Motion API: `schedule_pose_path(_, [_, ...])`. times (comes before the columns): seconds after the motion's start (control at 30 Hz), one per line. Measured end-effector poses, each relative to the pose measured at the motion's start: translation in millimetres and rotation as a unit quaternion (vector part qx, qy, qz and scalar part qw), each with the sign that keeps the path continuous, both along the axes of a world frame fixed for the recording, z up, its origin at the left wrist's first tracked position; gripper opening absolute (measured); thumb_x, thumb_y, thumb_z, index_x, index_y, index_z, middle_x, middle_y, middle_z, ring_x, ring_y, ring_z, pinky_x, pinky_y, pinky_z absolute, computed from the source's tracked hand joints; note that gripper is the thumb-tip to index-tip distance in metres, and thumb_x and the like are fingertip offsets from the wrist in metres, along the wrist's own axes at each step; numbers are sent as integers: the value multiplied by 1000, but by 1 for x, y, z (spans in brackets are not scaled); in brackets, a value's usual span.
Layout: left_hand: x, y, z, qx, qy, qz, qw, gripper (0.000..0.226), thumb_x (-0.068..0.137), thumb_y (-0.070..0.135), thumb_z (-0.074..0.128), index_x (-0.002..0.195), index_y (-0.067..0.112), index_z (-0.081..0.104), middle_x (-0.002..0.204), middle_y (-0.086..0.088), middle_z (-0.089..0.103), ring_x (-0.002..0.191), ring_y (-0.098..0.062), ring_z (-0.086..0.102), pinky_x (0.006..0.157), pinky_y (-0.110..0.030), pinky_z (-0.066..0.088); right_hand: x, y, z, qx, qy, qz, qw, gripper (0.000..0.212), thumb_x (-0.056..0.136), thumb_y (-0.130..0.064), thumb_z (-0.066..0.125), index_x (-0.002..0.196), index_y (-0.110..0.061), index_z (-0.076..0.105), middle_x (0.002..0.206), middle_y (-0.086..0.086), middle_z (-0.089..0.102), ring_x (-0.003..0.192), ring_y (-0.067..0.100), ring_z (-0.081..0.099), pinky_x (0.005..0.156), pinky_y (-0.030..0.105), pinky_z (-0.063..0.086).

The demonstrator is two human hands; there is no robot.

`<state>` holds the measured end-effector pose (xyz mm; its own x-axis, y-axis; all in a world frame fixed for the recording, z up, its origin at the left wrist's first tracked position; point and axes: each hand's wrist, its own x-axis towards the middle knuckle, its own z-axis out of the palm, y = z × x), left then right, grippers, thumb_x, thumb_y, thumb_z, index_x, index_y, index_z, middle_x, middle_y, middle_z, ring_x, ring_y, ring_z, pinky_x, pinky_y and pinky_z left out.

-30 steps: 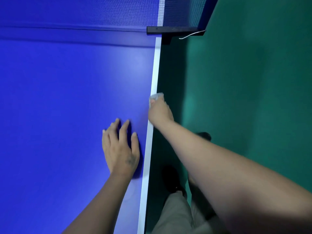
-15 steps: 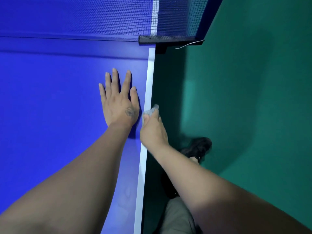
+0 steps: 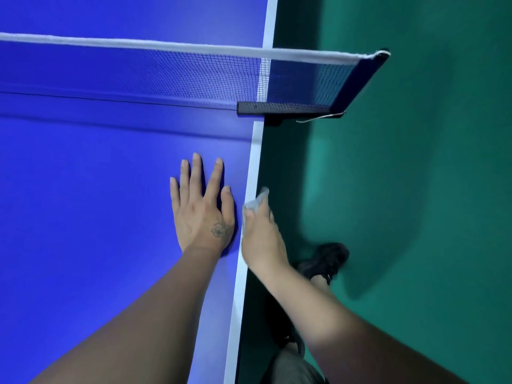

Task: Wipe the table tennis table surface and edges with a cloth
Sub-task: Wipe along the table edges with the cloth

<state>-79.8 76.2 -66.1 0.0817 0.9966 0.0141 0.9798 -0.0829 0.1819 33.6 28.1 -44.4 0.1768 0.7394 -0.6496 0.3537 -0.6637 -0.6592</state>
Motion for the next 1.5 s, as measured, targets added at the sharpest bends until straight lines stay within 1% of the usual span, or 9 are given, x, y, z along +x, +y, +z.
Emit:
schedule_pose_path(0.53, [-1, 4, -2, 1, -12, -4, 1000, 57, 108, 36, 45, 165, 28, 42, 178, -7, 22, 166, -26, 13, 132, -57, 16, 36, 112, -16, 4, 23, -77, 997, 56, 115, -37, 32, 168, -23, 18, 172, -2, 28, 147, 26, 45, 100, 31, 38])
schedule_pose_path(0.73, [-2, 4, -4, 4, -5, -7, 1000, 57, 107, 37, 47, 164, 29, 44, 178, -6, 23, 166, -26, 13, 132, -58, 17, 49, 117, -27, 54, 67, -125, 988, 48, 107, -42, 47, 149, -21, 46, 134, -2, 61, 116, 22, 60, 103, 39, 49])
schedule_pose_path(0.87, [-2, 3, -3, 3, -18, -4, 1000, 58, 107, 42, 43, 164, 31, 44, 177, -3, 25, 166, -23, 13, 133, -55, 15, 69, 99, -11, 105, 123, -156, 974, 46, 110, -23, 55, 154, -27, 47, 136, -16, 61, 121, 6, 59, 97, 15, 43])
schedule_pose_path(1.0, [0, 1, 1, 0, -31, 6, 999, 57, 107, 45, 41, 163, 34, 45, 177, -1, 27, 166, -21, 14, 135, -50, 12, 87, 72, 10, 132, 148, -146, 969, 46, 105, -17, 65, 148, -26, 54, 136, -12, 67, 124, 5, 64, 110, 25, 47])
schedule_pose_path(1.17, [14, 4, 13, -53, -141, 73, 986, 45, 107, 36, 54, 151, 27, 60, 169, 0, 41, 163, -22, 24, 133, -28, 4, 119, 39, 60, 168, 182, -106, 963, 45, 101, -1, 67, 140, -22, 59, 132, -9, 70, 115, -2, 67, 102, 18, 49])
schedule_pose_path(1.27, [56, -5, 72, -172, -421, 198, 868, 32, 110, 40, 56, 128, 20, 74, 132, 9, 72, 134, -21, 61, 106, -10, 38, 132, 19, 100, 183, 194, -86, 960, 48, 96, -4, 73, 141, -16, 60, 134, -4, 72, 117, 3, 68, 104, 22, 51])
schedule_pose_path(1.37, [93, -20, 134, -338, -660, 206, 638, 56, 112, 55, 40, 139, 14, 66, 126, -6, 78, 122, -26, 72, 108, -42, 53, 138, -3, 136, 197, 200, -87, 956, 53, 91, -10, 75, 141, -16, 59, 133, -7, 73, 122, 6, 68, 101, 20, 51])
schedule_pose_path(1.4, [98, -25, 151, -357, -694, 196, 594, 60, 112, 56, 39, 140, 11, 65, 129, -11, 77, 123, -30, 72, 109, -49, 53, 139, -9, 147, 204, 201, -87, 954, 54, 89, -12, 74, 141, -17, 59, 133, -7, 73, 122, 8, 68, 100, 20, 51])
schedule_pose_path(1.5, [97, -34, 186, -346, -719, 202, 569, 49, 103, 40, 71, 135, 3, 66, 126, -20, 76, 119, -35, 74, 103, -48, 58, 144, -25, 175, 221, 215, -97, 946, 58, 83, -13, 71, 139, -17, 61, 132, -5, 74, 120, 12, 70, 98, 22, 53])
